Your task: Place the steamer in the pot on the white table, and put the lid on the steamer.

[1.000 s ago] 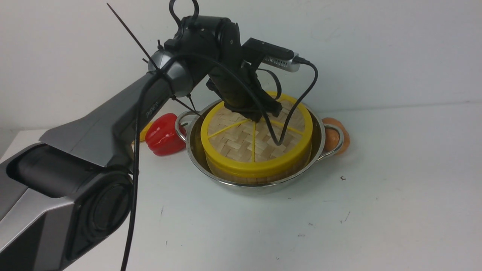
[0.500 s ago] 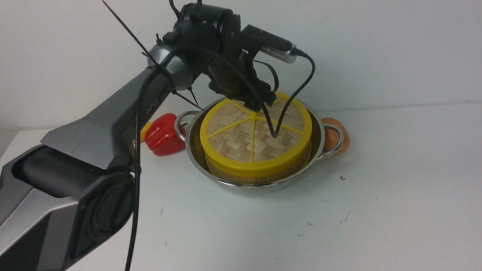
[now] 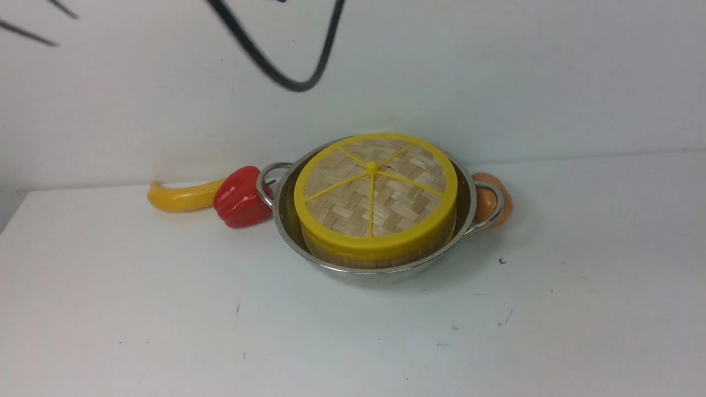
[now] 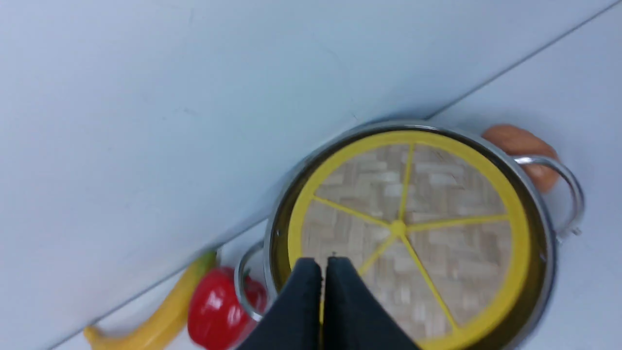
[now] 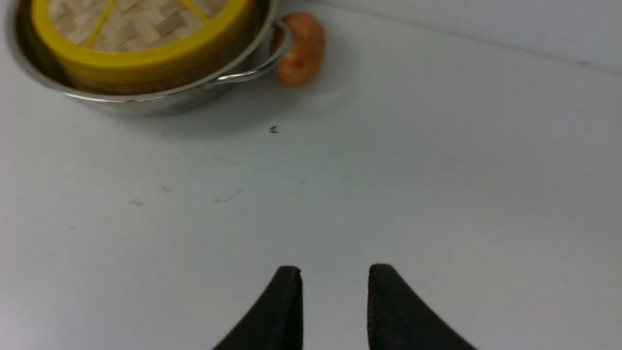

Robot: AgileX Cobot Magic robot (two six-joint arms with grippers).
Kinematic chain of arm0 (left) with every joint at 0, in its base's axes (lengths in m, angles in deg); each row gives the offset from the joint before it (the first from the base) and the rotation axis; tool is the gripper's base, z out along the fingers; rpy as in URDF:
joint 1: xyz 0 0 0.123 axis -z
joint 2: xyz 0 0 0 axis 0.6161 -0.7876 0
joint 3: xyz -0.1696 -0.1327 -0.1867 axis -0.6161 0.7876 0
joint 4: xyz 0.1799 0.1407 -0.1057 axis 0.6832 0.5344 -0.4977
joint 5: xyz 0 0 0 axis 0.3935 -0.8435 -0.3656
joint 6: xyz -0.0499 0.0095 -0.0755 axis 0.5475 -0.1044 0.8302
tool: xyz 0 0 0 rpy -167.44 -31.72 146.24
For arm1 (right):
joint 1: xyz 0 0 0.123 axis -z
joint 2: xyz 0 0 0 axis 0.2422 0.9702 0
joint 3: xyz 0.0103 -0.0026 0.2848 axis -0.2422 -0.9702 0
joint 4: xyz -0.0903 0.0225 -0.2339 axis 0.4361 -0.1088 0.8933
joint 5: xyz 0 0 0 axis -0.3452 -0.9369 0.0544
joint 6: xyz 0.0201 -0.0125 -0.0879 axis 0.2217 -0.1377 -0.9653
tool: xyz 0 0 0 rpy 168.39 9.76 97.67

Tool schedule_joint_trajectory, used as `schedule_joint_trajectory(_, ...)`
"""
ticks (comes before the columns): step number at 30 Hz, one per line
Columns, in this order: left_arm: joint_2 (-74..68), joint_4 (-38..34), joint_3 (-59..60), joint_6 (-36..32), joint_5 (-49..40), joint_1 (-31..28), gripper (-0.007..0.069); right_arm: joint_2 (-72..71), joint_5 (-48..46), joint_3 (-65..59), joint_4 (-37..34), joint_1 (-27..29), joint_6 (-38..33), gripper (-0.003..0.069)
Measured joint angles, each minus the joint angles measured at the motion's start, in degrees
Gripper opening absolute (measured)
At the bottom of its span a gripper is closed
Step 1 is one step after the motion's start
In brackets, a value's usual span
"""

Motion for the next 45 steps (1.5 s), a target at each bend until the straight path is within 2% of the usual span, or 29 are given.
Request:
schedule_joint_trajectory(1,1.63,-0.14,1.74,-0.12,0.00,0.00,-0.0018,-0.60,0.60,-0.84,0.83,0.00,0.50,0.0181)
schedule_joint_trajectory(2,9.42,-0.25,10.73,-0.62,0.46,0.00,-0.0024,-3.57,3.18,-5.17,3.89,0.00,2.63,0.0135)
schedule_joint_trajectory(3,13.18,-0.25,14.14,-0.66,1.84,0.00,-0.0024,-4.65,4.34,-6.69,4.64,0.00,3.67,0.0118)
schedule_joint_trajectory(5,22.92,0.39,27.85,-0.84,8.53,0.00,-0.0024,-8.93,7.28,-11.98,6.51,0.00,6.16,0.0046)
schedule_joint_trajectory(7,32.20,1.30,39.67,-0.29,16.72,0.00,-0.0024,-12.43,10.69,-15.61,6.93,0.00,7.96,0.0004)
schedule_joint_trajectory(8,33.13,1.42,42.30,0.04,17.51,0.00,-0.0024,-12.77,10.69,-15.96,6.93,0.00,8.12,0.0002)
schedule_joint_trajectory(9,39.39,1.84,51.05,1.56,22.89,0.00,-0.0024,-15.00,13.19,-18.15,7.11,0.00,9.17,-0.0004)
schedule_joint_trajectory(13,54.93,3.11,71.57,6.74,34.42,0.00,-0.0021,-17.75,17.22,-21.24,7.80,0.00,10.91,-0.0006)
schedule_joint_trajectory(16,64.54,3.45,81.07,11.00,38.90,0.00,-0.0021,-17.75,16.13,-21.49,6.37,0.00,12.06,0.0000)
schedule_joint_trajectory(21,75.76,2.65,86.08,14.33,39.88,0.00,-0.0020,-17.75,15.83,-21.49,5.15,0.00,12.46,0.0014)
schedule_joint_trajectory(28,80.61,2.79,87.67,14.17,39.75,0.00,-0.0001,-17.75,15.83,-21.49,5.02,0.00,12.46,0.0050)
schedule_joint_trajectory(30,80.61,3.57,87.67,13.35,39.69,0.00,0.0000,-17.75,15.83,-21.49,5.02,0.00,12.46,0.0055)
schedule_joint_trajectory(33,81.34,8.89,89.29,10.83,39.75,-0.70,0.0010,-17.75,15.83,-21.49,5.02,0.00,12.53,0.0065)
schedule_joint_trajectory(34,82.09,10.55,90.88,10.77,40.16,-2.26,0.0011,-17.75,15.83,-21.49,5.02,0.00,12.53,0.0069)
schedule_joint_trajectory(35,83.44,12.49,94.39,11.56,41.42,-6.48,0.0013,-17.75,15.83,-21.49,5.02,0.00,12.53,0.0074)
schedule_joint_trajectory(40,89.81,13.78,108.92,18.16,50.06,-20.16,0.0031,-17.75,15.83,-21.49,5.02,0.00,12.53,0.0087)
schedule_joint_trajectory(42,93.10,13.90,114.76,20.38,54.92,-23.89,0.0031,-17.75,15.83,-21.49,5.02,0.00,12.53,0.0093)
schedule_joint_trajectory(45,96.29,14.18,119.11,21.18,58.60,-25.54,0.0032,-17.75,15.83,-21.49,5.02,0.00,12.53,0.0098)
